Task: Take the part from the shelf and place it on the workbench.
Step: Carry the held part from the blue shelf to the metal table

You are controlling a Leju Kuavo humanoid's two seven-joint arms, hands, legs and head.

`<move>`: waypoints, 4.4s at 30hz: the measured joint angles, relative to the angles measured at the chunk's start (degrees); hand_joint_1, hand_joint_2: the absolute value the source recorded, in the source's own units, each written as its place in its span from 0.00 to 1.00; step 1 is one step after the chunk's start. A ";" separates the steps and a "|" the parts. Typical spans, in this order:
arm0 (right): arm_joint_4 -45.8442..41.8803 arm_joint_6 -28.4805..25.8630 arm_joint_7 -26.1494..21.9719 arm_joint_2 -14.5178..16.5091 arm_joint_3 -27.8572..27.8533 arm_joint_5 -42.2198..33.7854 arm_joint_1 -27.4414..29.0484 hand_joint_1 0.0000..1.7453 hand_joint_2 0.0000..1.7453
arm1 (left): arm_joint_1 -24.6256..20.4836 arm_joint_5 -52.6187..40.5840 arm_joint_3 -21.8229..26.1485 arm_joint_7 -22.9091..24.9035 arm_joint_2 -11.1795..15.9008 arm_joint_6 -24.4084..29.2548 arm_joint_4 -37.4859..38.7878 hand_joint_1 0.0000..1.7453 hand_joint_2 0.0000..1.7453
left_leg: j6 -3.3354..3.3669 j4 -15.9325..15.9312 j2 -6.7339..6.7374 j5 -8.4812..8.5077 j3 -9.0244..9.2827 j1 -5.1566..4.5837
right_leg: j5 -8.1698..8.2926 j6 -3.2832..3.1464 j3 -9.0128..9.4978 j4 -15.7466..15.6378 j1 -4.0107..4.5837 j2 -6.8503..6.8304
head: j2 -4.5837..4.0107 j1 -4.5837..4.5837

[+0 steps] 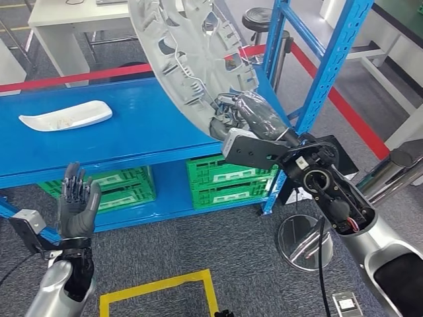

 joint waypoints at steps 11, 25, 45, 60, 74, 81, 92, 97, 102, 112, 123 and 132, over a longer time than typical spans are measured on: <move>-0.16 0.64 -0.04 0.00 -0.26 0.02 -0.26 1.00 1.00 | -0.02 0.02 0.00 -0.02 0.11 0.15 -0.18 0.00 1.00 | -3.35 14.23 -0.17 -8.85 -6.85 0.33 | 2.37 -4.05 2.59 -10.20 0.34 -0.29 | 0.00 -1.07; -0.16 0.69 0.12 -0.03 -0.32 -0.18 -0.47 1.00 1.00 | -0.39 0.02 0.00 -0.01 -0.08 -0.15 -0.48 0.00 1.00 | 0.23 -0.68 0.05 -3.92 4.98 -0.17 | 3.17 -1.44 -4.29 -6.45 0.48 -0.27 | 0.00 -0.87; -0.31 0.60 0.86 -0.13 -0.30 -0.22 -0.61 1.00 1.00 | -0.24 0.02 0.00 -0.11 -0.44 -0.72 -0.45 0.00 1.00 | -3.33 18.14 -0.07 -9.40 -6.07 0.19 | 4.02 -4.15 0.50 -10.50 0.56 -0.20 | 0.00 -1.10; -0.31 0.44 1.09 -0.14 -0.20 -0.31 -0.42 1.00 1.00 | -0.11 0.02 0.00 -0.16 -0.34 -0.84 -0.46 0.00 1.00 | 0.42 -0.69 0.09 -1.22 1.79 -0.23 | -3.48 -0.84 -5.49 6.12 0.50 -0.13 | 0.00 -0.02; -0.32 0.38 1.22 -0.14 -0.24 -0.55 -0.69 1.00 1.00 | -0.03 0.00 0.00 0.01 0.06 -0.77 -0.60 0.00 1.00 | -3.37 16.99 -0.20 -9.79 -6.99 0.29 | 2.99 -4.14 2.68 -11.59 0.44 -0.33 | 0.00 -0.99; -0.33 0.60 1.43 -0.14 -0.33 -1.16 -0.61 1.00 1.00 | -0.49 -0.02 0.00 0.07 0.14 -0.76 -0.72 0.00 1.00 | -2.20 0.40 -0.38 -4.97 5.43 0.13 | 5.95 -2.55 -0.27 -11.57 0.47 -0.17 | 0.00 -1.06; -0.33 0.67 1.42 -0.15 -0.37 -1.22 -0.38 1.00 1.00 | -0.30 -0.02 0.00 0.13 0.09 -0.74 -0.75 0.00 1.00 | 0.02 -0.31 -0.18 -0.84 1.00 0.02 | -2.50 -1.00 -2.35 3.39 0.46 -0.13 | 0.00 0.45; -0.40 0.72 1.40 -0.15 -0.40 -1.23 -0.43 1.00 1.00 | -0.34 -0.03 0.00 0.14 0.07 -0.74 -0.77 0.00 1.00 | -1.34 0.12 -0.16 0.75 -0.44 -0.05 | -0.47 -2.15 6.98 -11.55 1.16 0.05 | 0.00 0.75; -0.54 1.15 1.44 -0.15 -0.38 -1.59 -0.73 1.00 1.00 | -0.29 -0.02 0.00 0.18 0.33 -0.74 -0.80 0.00 1.00 | -2.87 4.58 -0.42 -3.33 -2.72 0.22 | 1.93 -3.97 5.44 -12.54 0.47 -0.34 | 0.00 -0.15; -0.85 2.57 1.92 -0.15 -0.44 -2.33 -0.62 1.00 1.00 | -0.18 -0.18 0.00 0.85 0.45 -0.79 -0.94 0.00 1.00 | -2.67 0.88 -0.58 -4.99 5.52 0.40 | 6.40 -2.76 -0.28 -11.98 0.45 -0.29 | 0.00 -0.96; -0.87 2.66 1.29 -0.15 -0.80 -2.56 0.22 1.00 1.00 | -0.33 -0.17 0.00 0.27 0.28 -1.28 -0.93 0.00 1.00 | 0.23 -0.71 -0.53 -1.23 1.66 -0.03 | -3.16 -1.03 -4.25 5.35 0.52 -0.26 | 0.00 0.48; -1.11 2.52 1.28 -0.13 -0.89 -2.56 0.41 1.00 1.00 | -0.46 -0.18 0.00 0.12 0.09 -1.41 -0.91 0.00 1.00 | 0.02 -0.20 -0.45 0.23 0.01 -0.59 | -0.25 -2.77 6.82 -12.43 1.24 -0.15 | 0.00 0.25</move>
